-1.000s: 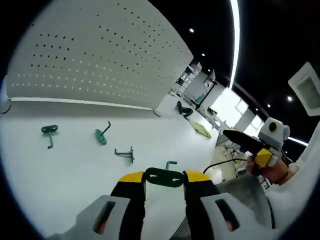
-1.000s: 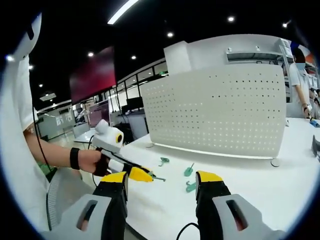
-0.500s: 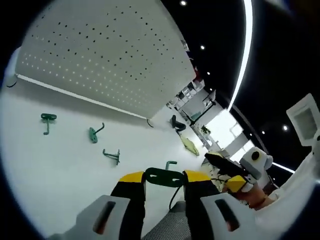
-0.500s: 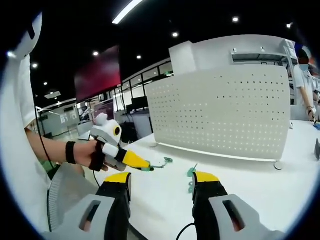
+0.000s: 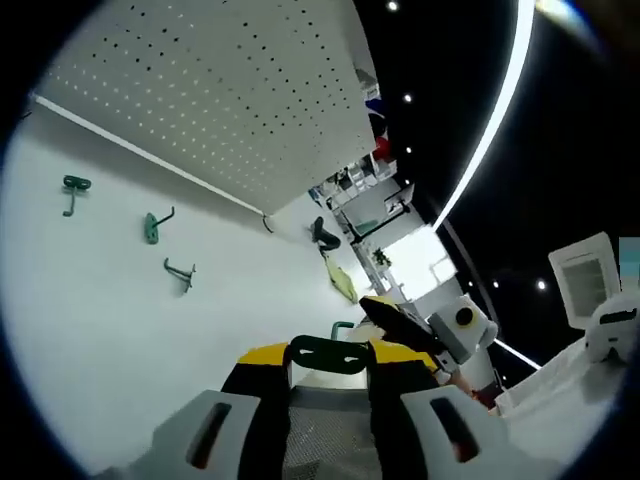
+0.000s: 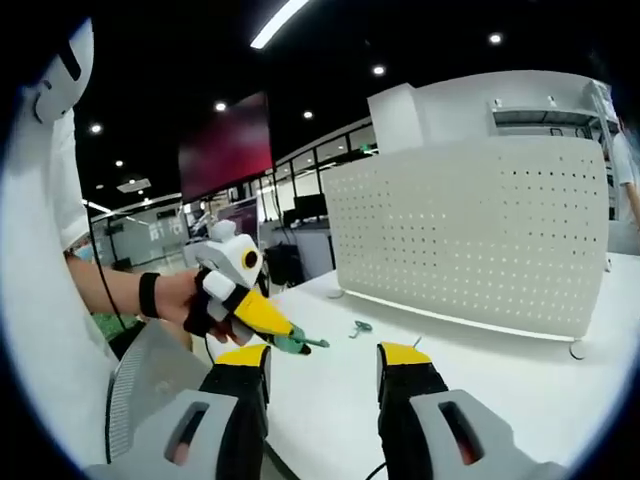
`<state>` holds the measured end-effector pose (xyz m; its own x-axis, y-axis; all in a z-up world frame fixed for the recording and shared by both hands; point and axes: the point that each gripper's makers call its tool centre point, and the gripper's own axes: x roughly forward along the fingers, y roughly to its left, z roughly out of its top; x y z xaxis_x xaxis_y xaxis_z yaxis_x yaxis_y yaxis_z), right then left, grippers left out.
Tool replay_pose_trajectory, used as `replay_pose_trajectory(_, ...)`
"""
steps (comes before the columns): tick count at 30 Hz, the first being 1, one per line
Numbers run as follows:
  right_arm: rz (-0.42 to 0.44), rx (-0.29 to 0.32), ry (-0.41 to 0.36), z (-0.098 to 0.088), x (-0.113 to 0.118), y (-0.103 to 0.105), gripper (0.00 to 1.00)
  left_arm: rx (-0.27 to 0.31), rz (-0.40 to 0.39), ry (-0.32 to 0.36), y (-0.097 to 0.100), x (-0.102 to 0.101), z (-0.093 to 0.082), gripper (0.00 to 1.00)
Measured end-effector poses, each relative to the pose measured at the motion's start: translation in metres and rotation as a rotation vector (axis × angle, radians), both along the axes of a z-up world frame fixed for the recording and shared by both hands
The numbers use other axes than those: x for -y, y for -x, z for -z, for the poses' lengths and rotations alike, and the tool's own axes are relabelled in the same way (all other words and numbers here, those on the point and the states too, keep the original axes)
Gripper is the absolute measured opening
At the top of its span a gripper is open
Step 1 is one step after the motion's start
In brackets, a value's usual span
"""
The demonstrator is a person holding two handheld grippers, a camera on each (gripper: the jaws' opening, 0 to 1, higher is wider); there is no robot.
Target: Insert the hook assembly into the mounting plate slot until the hook locks in place.
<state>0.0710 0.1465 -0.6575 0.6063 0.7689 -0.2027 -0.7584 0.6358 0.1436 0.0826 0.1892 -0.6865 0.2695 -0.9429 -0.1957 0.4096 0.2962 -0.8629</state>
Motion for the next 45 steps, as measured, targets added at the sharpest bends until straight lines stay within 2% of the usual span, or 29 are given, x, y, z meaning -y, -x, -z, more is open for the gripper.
replay_pose_trajectory(1, -0.004, -0.002, 0.012, 0.001, 0.000, -0.001, 0.40, -0.030, 0.009, 0.018, 0.003, 0.001, -0.002, 0.30)
replay_pose_trajectory(3, -0.014, 0.017, 0.028, 0.002, -0.001, -0.001, 0.37, -0.024, 0.015, 0.040, 0.004, 0.002, -0.006, 0.30)
replay_pose_trajectory(8, -0.071, 0.021, 0.046, 0.006, -0.007, 0.003, 0.34, -0.051, 0.047, 0.055, 0.011, 0.007, -0.009, 0.30)
replay_pose_trajectory(14, -0.141, 0.058, 0.042, 0.002, -0.017, 0.007, 0.21, -0.073, 0.070, 0.080, 0.016, 0.011, -0.013, 0.30)
replay_pose_trajectory(19, -0.159, 0.063, 0.053, 0.003, -0.019, 0.006, 0.19, -0.096, 0.097, 0.093, 0.018, 0.012, -0.014, 0.30)
replay_pose_trajectory(25, -0.206, 0.108, 0.043, -0.002, -0.026, 0.010, 0.15, -0.103, 0.113, 0.125, 0.020, 0.014, -0.018, 0.30)
replay_pose_trajectory(30, -0.227, 0.152, 0.045, -0.007, -0.027, 0.011, 0.12, -0.138, 0.150, 0.139, 0.024, 0.019, -0.017, 0.30)
replay_pose_trajectory(33, -0.235, 0.149, 0.043, -0.007, -0.027, 0.012, 0.12, -0.155, 0.163, 0.161, 0.024, 0.020, -0.019, 0.30)
replay_pose_trajectory(39, -0.292, 0.169, 0.098, -0.002, -0.030, 0.019, 0.09, -0.202, 0.218, 0.195, 0.032, 0.025, -0.020, 0.30)
replay_pose_trajectory(41, -0.313, 0.181, 0.141, 0.000, -0.030, 0.021, 0.06, -0.207, 0.213, 0.200, 0.029, 0.024, -0.019, 0.30)
replay_pose_trajectory(45, -0.321, 0.204, 0.152, -0.003, -0.031, 0.021, 0.06, -0.227, 0.209, 0.223, 0.029, 0.023, -0.020, 0.30)
